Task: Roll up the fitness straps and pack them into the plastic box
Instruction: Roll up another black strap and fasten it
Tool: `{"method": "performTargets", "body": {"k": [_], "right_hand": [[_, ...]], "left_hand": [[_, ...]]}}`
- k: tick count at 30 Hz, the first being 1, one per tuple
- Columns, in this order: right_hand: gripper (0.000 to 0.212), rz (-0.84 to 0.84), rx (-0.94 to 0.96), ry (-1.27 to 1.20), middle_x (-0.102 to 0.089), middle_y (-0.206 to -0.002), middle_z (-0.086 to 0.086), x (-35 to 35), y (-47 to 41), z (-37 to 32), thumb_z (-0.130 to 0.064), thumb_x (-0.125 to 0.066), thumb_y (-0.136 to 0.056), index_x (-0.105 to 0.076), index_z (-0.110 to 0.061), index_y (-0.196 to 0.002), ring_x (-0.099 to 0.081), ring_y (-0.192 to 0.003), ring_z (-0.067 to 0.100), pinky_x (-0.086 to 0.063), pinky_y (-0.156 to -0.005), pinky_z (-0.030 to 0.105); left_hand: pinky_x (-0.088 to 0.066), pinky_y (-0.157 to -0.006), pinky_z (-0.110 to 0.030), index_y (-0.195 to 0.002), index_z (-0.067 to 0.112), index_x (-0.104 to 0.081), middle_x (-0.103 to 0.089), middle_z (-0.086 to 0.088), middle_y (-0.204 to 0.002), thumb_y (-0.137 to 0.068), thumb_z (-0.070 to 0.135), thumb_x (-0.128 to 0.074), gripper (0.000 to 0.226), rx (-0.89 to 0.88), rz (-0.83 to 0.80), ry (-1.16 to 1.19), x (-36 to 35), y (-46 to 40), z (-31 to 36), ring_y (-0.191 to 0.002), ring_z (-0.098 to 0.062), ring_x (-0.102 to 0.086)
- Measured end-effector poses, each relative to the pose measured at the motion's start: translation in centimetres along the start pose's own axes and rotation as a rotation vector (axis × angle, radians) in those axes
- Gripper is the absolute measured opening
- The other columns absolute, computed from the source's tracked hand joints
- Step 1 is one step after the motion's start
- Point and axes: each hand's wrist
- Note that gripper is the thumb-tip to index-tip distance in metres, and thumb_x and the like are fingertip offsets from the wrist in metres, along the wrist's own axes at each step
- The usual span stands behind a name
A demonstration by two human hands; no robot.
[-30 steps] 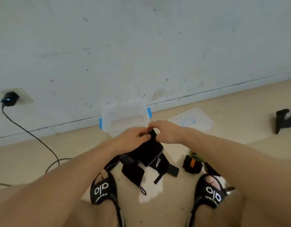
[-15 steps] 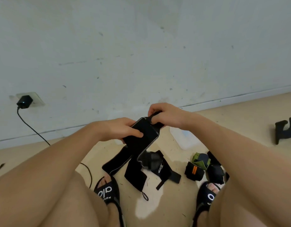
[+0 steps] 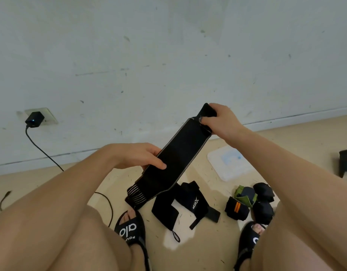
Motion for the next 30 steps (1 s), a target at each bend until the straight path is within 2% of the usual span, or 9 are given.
{"method": "performTargets", "body": {"k": [4,9,11,14,16,19,22,26,30], "right_hand": [[0.014,0.000,0.012,0.022,-0.066,-0.099,0.026,-0.5,-0.2,-0.2,-0.007,-0.062,-0.089,-0.059,0.004,-0.098,-0.065,-0.088,0.040,-0.059,-0.088,0.059],[0.008,-0.256,0.053,-0.115,-0.064,-0.091,0.016,-2.7,1.2,-1.1,0.001,-0.064,-0.092,-0.062,0.004,-0.099,-0.067,-0.085,0.025,-0.062,-0.083,0.047],[0.009,-0.322,0.101,-0.058,-0.062,-0.088,0.020,-3.8,1.5,-1.4,0.000,-0.064,-0.092,-0.061,0.006,-0.097,-0.064,-0.082,0.026,-0.059,-0.085,0.055],[0.013,-0.298,0.110,-0.071,-0.065,-0.099,0.033,-4.6,1.0,-1.9,-0.001,-0.066,-0.090,-0.063,0.008,-0.099,-0.067,-0.086,0.037,-0.056,-0.090,0.062],[0.015,-0.257,0.096,-0.110,-0.068,-0.105,0.030,-4.7,0.6,-2.1,-0.002,-0.067,-0.090,-0.065,0.005,-0.104,-0.071,-0.094,0.038,-0.061,-0.089,0.053],[0.019,-0.291,0.018,-0.220,-0.072,-0.107,0.023,-5.0,-0.1,-1.7,-0.004,-0.065,-0.096,-0.066,0.000,-0.115,-0.073,-0.089,0.024,-0.064,-0.079,0.034],[0.020,-0.345,-0.114,-0.218,-0.072,-0.106,0.017,-5.9,-0.8,-0.8,-0.010,-0.064,-0.097,-0.064,-0.007,-0.116,-0.073,-0.084,0.021,-0.063,-0.084,0.036],[0.024,-0.517,-0.262,0.140,-0.067,-0.104,0.012,-8.7,-1.3,2.9,-0.007,-0.061,-0.096,-0.059,-0.008,-0.120,-0.071,-0.085,0.023,-0.061,-0.083,0.037],[0.035,-0.800,-0.226,0.624,-0.062,-0.125,0.014,-13.5,-2.5,6.0,-0.013,-0.059,-0.098,-0.056,-0.009,-0.133,-0.068,-0.109,0.030,-0.059,-0.091,0.038]], "left_hand": [[-0.045,-0.110,-0.038,-0.124,0.025,-0.068,-0.073,0.002,-0.119,-0.097,0.025,-0.065,0.027,0.109,0.118,-0.136,0.6,-1.1,-0.8,-0.118,-0.019,-0.066],[-0.041,-0.108,-0.036,-0.140,0.043,-0.043,-0.063,0.012,-0.125,-0.085,0.026,-0.082,0.069,-0.003,0.237,-0.042,0.8,-1.3,0.4,-0.124,-0.004,-0.054],[-0.042,-0.105,-0.031,-0.134,0.036,-0.053,-0.068,0.012,-0.119,-0.084,0.018,-0.081,0.060,-0.122,0.275,0.021,0.6,-1.6,1.4,-0.118,0.002,-0.057],[-0.049,-0.108,-0.039,-0.118,0.023,-0.069,-0.074,0.002,-0.114,-0.087,0.016,-0.076,0.033,-0.210,0.375,0.022,0.6,-1.8,2.2,-0.112,-0.011,-0.068],[-0.049,-0.108,-0.042,-0.116,0.020,-0.072,-0.075,0.000,-0.114,-0.093,0.016,-0.071,0.023,-0.204,0.405,-0.005,1.0,-1.7,2.0,-0.112,-0.015,-0.069],[-0.053,-0.102,-0.041,-0.115,0.017,-0.070,-0.074,-0.005,-0.111,-0.097,0.015,-0.066,0.018,-0.188,0.462,-0.001,1.5,-1.7,1.6,-0.109,-0.021,-0.069],[-0.052,-0.088,-0.035,-0.110,0.011,-0.066,-0.070,-0.008,-0.105,-0.098,0.016,-0.062,0.013,-0.159,0.593,-0.090,2.4,-1.6,0.9,-0.103,-0.023,-0.066],[-0.044,-0.067,-0.027,-0.098,0.009,-0.059,-0.063,-0.006,-0.093,-0.097,0.017,-0.060,0.009,-0.083,0.635,-0.154,3.7,-1.3,-1.2,-0.084,-0.018,-0.060],[-0.037,-0.060,-0.026,-0.090,0.014,-0.055,-0.059,0.000,-0.085,-0.099,0.021,-0.060,0.012,-0.036,0.621,-0.231,5.0,-1.0,-3.3,-0.076,-0.015,-0.055]]}}
Point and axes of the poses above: each hand's wrist, its own y-axis away from the middle knuckle, its own x-axis out of the back of the hand, z = x × y
